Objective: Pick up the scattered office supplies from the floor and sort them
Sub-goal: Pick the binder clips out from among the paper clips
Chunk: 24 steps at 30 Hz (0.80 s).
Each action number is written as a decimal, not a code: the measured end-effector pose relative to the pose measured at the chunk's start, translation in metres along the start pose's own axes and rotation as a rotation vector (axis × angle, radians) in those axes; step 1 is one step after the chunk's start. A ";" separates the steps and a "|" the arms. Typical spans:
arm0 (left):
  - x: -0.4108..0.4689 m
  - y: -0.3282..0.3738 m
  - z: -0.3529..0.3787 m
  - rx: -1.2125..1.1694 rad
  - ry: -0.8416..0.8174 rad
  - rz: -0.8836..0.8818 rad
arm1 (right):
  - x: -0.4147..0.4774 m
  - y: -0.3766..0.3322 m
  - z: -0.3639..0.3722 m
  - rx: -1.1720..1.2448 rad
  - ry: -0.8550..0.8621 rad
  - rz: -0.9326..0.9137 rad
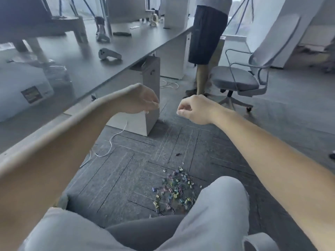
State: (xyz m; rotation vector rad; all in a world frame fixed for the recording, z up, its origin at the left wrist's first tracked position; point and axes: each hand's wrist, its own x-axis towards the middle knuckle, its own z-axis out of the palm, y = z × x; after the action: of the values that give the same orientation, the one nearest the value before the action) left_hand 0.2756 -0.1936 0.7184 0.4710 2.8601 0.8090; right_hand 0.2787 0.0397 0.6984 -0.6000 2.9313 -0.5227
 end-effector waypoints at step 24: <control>0.198 -0.003 0.325 0.089 -0.724 0.082 | -0.031 0.256 0.227 0.505 0.009 0.775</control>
State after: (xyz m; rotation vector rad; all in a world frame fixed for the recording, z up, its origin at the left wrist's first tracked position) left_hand 0.1563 0.0280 0.4333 0.7185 2.2150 0.3997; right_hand 0.2523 0.2029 0.3970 0.5642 2.5632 -1.0600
